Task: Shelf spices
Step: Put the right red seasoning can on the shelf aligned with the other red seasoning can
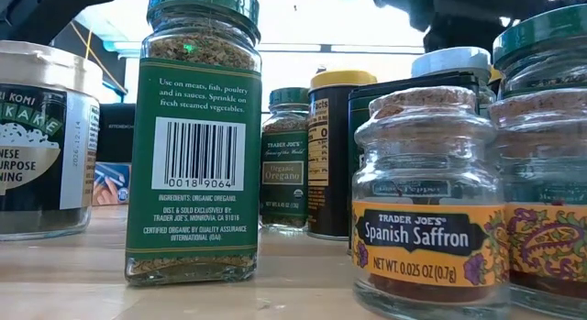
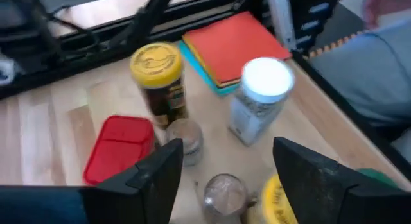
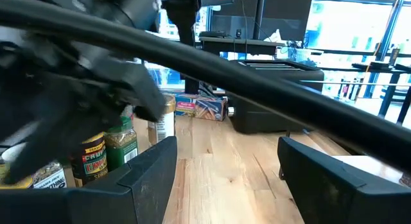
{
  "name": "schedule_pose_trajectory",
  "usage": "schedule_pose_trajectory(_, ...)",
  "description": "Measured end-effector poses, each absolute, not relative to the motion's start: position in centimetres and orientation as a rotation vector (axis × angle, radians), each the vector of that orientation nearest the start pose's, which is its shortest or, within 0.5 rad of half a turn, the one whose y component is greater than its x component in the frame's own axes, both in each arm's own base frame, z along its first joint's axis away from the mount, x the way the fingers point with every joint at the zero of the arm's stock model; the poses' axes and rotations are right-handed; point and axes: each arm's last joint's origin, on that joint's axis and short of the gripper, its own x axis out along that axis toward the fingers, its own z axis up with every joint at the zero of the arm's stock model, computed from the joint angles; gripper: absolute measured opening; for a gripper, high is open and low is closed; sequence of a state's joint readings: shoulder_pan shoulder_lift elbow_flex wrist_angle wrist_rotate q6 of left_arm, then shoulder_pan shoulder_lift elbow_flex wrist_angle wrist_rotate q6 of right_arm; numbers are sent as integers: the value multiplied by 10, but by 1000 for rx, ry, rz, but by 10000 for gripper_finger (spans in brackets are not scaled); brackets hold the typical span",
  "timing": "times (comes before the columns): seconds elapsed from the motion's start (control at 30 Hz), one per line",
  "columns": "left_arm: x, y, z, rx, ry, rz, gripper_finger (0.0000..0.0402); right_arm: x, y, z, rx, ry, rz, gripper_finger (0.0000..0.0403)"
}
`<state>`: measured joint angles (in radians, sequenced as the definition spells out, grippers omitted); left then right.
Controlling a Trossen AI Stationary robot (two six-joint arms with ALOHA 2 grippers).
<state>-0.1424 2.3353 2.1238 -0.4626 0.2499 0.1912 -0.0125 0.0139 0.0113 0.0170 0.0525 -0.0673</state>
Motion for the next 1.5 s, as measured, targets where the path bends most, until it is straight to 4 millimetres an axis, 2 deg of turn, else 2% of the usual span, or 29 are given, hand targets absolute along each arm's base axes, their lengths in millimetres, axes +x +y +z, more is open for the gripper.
schedule_pose_trajectory(0.13,502,-78,251,130,539,-384,198,98,-3,168,-67,-12,-65,265)
schedule_pose_trajectory(0.4,428,-65,280,161,207,-126,162,98,-3,169,-109,-19,-66,265)
schedule_pose_trajectory(0.47,416,-61,277,146,150,-109,161,98,-3,169,-116,-26,-67,265)
schedule_pose_trajectory(0.5,413,-60,274,135,139,-105,161,98,-3,172,-95,-53,-66,265)
schedule_pose_trajectory(0.6,407,-54,260,102,143,-92,161,96,-2,184,134,-182,-24,265)
schedule_pose_trajectory(0.73,404,-51,255,93,148,-85,161,90,-1,207,246,-428,52,265)
schedule_pose_trajectory(0.8,404,-50,253,95,149,-71,161,84,2,220,217,-517,164,265)
schedule_pose_trajectory(0.9,403,-49,251,110,158,-35,161,78,7,246,139,-516,324,265)
schedule_pose_trajectory(0.97,401,-48,254,137,165,-3,161,80,8,264,170,-400,326,265)
schedule_pose_trajectory(1.0,399,-48,256,152,175,11,161,83,8,271,196,-288,286,265)
schedule_pose_trajectory(1.2,384,-44,266,204,294,139,161,119,8,290,289,380,19,265)
schedule_pose_trajectory(1.27,376,-44,269,213,348,191,161,133,11,288,338,556,-5,265)
schedule_pose_trajectory(1.37,361,-50,274,246,380,267,161,154,20,279,500,744,17,265)
schedule_pose_trajectory(1.5,339,-60,277,282,373,350,161,177,35,266,604,912,243,265)
